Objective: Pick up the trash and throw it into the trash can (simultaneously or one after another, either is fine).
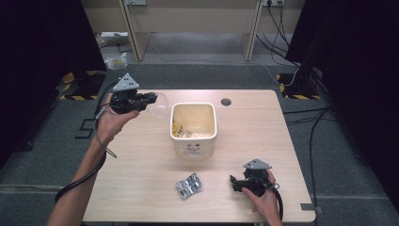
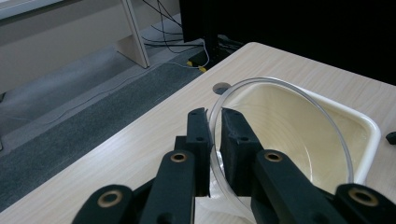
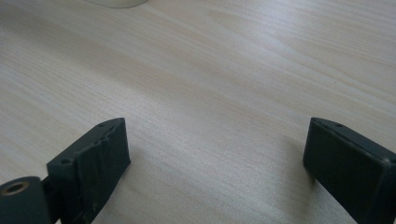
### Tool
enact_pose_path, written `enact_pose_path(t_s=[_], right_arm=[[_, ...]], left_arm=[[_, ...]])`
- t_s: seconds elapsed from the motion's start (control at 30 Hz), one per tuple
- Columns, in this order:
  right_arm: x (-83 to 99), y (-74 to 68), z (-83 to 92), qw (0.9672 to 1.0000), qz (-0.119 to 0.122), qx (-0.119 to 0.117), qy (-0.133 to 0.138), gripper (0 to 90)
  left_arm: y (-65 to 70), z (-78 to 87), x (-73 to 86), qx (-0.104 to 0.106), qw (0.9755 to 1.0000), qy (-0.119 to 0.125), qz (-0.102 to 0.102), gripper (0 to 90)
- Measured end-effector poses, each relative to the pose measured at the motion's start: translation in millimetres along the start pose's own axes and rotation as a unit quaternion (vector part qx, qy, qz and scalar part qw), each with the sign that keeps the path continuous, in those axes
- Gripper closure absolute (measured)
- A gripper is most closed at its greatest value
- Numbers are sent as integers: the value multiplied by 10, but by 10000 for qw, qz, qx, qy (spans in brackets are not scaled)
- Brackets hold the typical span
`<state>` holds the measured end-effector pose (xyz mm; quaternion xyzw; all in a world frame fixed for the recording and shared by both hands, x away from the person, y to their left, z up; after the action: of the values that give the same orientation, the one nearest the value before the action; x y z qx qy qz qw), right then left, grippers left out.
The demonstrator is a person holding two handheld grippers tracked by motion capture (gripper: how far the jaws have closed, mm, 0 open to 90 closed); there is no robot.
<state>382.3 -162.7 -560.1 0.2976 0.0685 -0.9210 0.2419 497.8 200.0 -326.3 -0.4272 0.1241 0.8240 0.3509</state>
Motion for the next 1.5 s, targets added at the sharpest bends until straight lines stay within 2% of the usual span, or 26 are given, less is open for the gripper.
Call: enact_pose_path(t_s=[0.2, 0.43, 0.73, 1.07, 1.5], right_arm=[[1, 0, 1, 10000, -1, -1, -7, 72], [0, -3, 1, 10000, -12, -10, -2, 72], [0, -3, 1, 10000, -13, -10, -2, 73], [1, -3, 3, 10000, -8, -7, -9, 73], [0, -2, 2, 10000, 0, -2, -1, 73]], left_arm=[[87, -38, -114, 53, 9999, 45, -86, 816], [256, -138, -251, 191, 9996, 120, -169, 816], [424, -265, -348, 368, 9989, 139, -254, 815], [586, -472, -354, 555, 9980, 17, -316, 814], [664, -712, -243, 693, 9970, -189, -270, 813]])
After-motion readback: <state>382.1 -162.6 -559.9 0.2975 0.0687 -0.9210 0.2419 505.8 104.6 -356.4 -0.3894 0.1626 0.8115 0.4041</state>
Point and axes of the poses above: each handheld gripper's, and its own axes: z roughly backward along the jaws, x roughly out of its underside, y roughly to its right, the point moved 6 cm from there along -z, roughly forward along the jaws, and after that the axes turned 10 degrees about -y, right-handed, at the moved point
